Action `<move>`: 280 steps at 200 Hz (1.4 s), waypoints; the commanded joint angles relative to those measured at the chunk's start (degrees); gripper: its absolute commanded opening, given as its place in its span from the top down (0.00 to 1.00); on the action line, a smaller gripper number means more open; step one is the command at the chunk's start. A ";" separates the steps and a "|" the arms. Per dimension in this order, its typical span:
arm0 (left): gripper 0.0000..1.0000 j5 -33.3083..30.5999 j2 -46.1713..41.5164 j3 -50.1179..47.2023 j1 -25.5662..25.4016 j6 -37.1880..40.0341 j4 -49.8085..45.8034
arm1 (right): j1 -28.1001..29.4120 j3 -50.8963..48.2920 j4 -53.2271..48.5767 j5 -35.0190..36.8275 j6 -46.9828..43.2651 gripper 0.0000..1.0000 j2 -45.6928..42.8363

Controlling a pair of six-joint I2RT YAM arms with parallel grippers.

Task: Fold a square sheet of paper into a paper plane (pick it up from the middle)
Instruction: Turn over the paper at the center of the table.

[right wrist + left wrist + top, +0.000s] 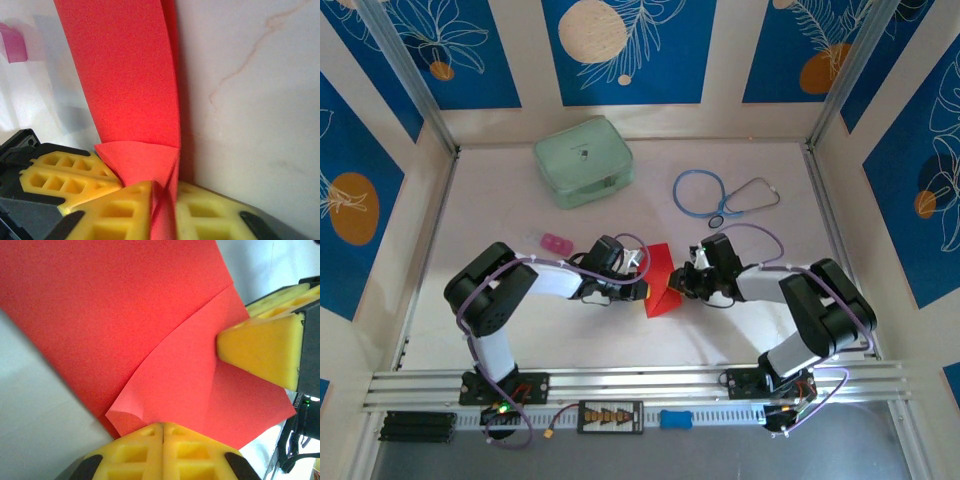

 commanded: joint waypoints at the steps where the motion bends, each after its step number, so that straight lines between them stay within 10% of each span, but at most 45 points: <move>1: 0.97 -0.85 0.80 -1.75 -0.19 0.83 -2.45 | 0.61 -0.82 -0.20 -0.42 -1.18 0.86 -3.46; 96: 0.61 -3.88 -11.68 -5.81 -0.21 -2.22 -0.84 | 1.05 4.51 -14.93 3.47 -10.39 0.95 -11.84; 203: 0.44 -24.33 -40.37 -7.97 2.12 0.56 -23.47 | 18.78 29.85 -61.91 57.82 -16.63 0.95 -12.30; 280: 0.43 -28.97 -54.30 -11.34 9.47 -1.10 -34.97 | 35.18 41.02 -68.19 66.57 -8.78 0.96 9.92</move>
